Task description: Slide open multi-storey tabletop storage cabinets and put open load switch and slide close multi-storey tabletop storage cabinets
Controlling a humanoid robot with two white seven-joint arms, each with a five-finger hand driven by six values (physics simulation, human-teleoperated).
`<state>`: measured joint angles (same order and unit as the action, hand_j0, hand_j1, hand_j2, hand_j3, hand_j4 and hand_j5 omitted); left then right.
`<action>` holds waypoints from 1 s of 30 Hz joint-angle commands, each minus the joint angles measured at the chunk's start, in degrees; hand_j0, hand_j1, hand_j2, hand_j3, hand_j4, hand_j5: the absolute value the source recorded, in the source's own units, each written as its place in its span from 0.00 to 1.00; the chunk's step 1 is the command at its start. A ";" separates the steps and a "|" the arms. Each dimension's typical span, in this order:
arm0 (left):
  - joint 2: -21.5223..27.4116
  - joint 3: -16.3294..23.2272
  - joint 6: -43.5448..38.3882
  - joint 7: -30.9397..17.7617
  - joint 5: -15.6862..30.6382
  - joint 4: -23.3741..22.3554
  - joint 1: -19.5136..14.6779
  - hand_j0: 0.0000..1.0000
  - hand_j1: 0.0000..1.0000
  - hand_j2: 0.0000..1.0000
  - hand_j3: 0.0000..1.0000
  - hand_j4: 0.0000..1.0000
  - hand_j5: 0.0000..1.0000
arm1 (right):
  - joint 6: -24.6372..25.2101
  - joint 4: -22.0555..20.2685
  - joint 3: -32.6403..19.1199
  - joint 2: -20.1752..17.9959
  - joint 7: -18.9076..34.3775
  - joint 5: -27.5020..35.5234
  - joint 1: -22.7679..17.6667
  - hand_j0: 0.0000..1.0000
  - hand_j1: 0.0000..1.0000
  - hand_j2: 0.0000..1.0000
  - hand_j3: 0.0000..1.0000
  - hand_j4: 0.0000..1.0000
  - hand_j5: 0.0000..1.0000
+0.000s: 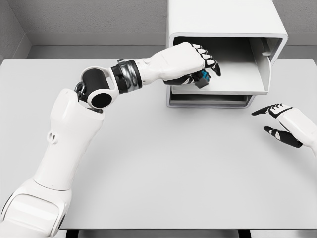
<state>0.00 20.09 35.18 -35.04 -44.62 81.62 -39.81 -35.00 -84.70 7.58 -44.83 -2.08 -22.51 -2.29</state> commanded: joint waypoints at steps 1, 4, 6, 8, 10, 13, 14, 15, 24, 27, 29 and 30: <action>0.00 -0.05 -0.18 0.04 0.41 0.12 0.00 0.69 0.69 0.69 0.69 0.69 0.69 | 0.00 -0.03 -0.02 -0.08 -0.03 0.36 0.00 0.68 0.68 0.68 0.68 0.68 0.68; 0.00 -0.14 -0.18 0.04 0.50 0.73 0.00 0.79 0.79 0.79 0.79 0.79 0.79 | 0.00 -0.20 -0.02 -0.08 -0.03 0.36 0.00 0.68 0.68 0.68 0.68 0.68 0.68; 0.00 -0.22 -0.18 0.04 0.77 3.36 0.26 0.96 0.96 0.96 0.96 0.96 0.96 | 0.00 -0.64 0.07 -0.08 -0.03 0.28 0.00 0.68 0.68 0.68 0.68 0.68 0.68; 0.00 -0.40 -0.18 0.04 1.73 8.19 1.23 1.00 1.00 1.00 1.00 1.00 1.00 | 0.00 -2.31 0.16 0.01 -0.03 0.10 0.00 0.68 0.68 0.68 0.68 0.68 0.68; 0.00 -0.66 -0.18 0.04 5.59 12.07 2.20 1.00 1.00 1.00 1.00 1.00 1.00 | 0.00 -3.90 0.95 0.01 -0.03 0.10 0.00 0.68 0.68 0.68 0.68 0.68 0.68; 1.92 -1.36 -0.18 0.04 17.63 18.83 4.04 1.00 1.00 1.00 1.00 1.00 1.00 | 0.00 -5.57 1.39 0.10 0.06 -0.16 0.44 0.68 0.68 0.68 0.68 0.68 0.68; 5.95 -2.59 -0.18 0.04 22.19 20.59 5.71 1.00 1.00 1.00 1.00 1.00 1.00 | 0.00 -5.65 1.56 0.10 0.06 -0.16 0.44 0.68 0.68 0.68 0.68 0.68 0.68; 10.45 -4.09 -0.18 0.04 26.07 21.30 7.64 1.00 1.00 1.00 1.00 1.00 1.00 | 0.00 -5.74 1.56 0.36 0.06 -0.16 0.44 0.68 0.68 0.68 0.68 0.68 0.68; 27.42 -34.24 -0.18 0.04 37.68 16.12 34.71 1.00 1.00 1.00 1.00 1.00 1.00 | 0.00 -10.66 1.74 1.42 2.44 -0.08 0.53 0.68 0.68 0.68 0.68 0.68 0.68; 27.06 -34.15 -0.18 0.04 31.36 9.87 36.47 1.00 1.00 1.00 1.00 1.00 1.00 | 0.00 -11.37 1.91 1.59 2.52 -0.08 0.88 0.68 0.68 0.68 0.68 0.68 0.68; 26.89 -34.41 -0.18 0.04 30.03 9.43 36.30 1.00 1.00 1.00 1.00 1.00 1.00 | 0.00 -11.37 3.32 1.59 2.61 -0.08 2.19 0.69 0.69 0.69 0.69 0.69 0.69; 26.72 -34.24 -0.18 0.04 29.95 9.43 36.30 1.00 1.00 1.00 1.00 1.00 1.00 | 0.00 -11.37 3.50 1.68 2.61 -0.08 2.55 0.69 0.69 0.69 0.69 0.69 0.69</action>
<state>26.61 -13.49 35.16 -35.03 -13.65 92.47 -3.34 -35.01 -95.72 10.38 -43.25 0.33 -22.94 0.35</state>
